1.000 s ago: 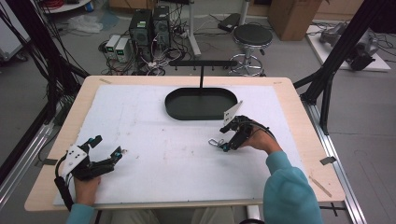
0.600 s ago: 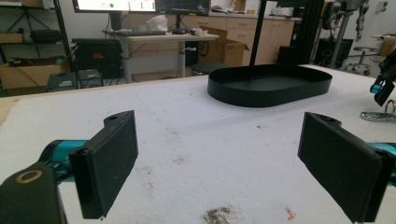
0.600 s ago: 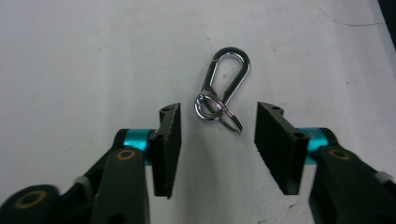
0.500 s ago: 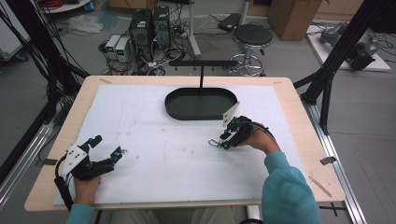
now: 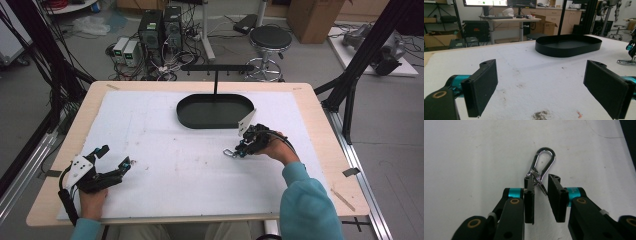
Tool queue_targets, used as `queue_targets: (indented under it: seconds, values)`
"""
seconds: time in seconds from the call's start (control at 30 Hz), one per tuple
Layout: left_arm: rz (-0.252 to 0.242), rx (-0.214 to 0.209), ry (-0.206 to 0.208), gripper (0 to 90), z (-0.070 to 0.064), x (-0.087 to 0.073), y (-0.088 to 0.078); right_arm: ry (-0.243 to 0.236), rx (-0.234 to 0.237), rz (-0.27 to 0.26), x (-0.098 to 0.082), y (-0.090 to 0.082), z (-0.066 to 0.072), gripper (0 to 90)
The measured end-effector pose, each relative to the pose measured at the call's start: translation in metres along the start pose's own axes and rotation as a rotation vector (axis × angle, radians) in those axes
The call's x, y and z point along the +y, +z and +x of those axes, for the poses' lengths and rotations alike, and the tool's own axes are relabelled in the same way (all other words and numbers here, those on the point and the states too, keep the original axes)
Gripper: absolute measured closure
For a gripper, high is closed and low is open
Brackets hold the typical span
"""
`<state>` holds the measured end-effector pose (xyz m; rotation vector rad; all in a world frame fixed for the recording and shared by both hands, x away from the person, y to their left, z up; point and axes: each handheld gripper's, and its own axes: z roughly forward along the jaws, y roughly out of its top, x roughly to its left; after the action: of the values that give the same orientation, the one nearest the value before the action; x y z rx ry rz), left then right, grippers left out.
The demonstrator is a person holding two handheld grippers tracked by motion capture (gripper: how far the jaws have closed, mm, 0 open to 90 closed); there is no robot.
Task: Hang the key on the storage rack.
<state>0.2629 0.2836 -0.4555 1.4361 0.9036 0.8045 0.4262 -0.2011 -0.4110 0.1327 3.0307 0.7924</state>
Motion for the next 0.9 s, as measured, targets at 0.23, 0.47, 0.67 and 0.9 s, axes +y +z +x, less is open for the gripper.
queue_targets:
  seconds: [0.23, 0.47, 0.67, 0.9]
  values:
    - [0.000, 0.000, 0.001, 12.5, -0.0001, 0.0000, 0.0000, -0.009, 0.003, -0.007, 0.0008, -0.0007, -0.0004, 81.8]
    - [0.002, 0.001, 0.001, 12.5, 0.0001, 0.0001, 0.0000, -0.013, -0.006, -0.001, 0.0014, -0.0012, 0.0006, 84.7]
    - [0.002, 0.001, -0.001, 12.6, 0.0002, 0.0000, 0.0001, -0.005, -0.003, 0.022, 0.0020, 0.0004, 0.0017, 87.9]
    - [0.002, 0.002, -0.002, 12.5, 0.0002, 0.0000, 0.0001, -0.001, -0.001, 0.022, 0.0018, -0.0003, 0.0013, 88.2]
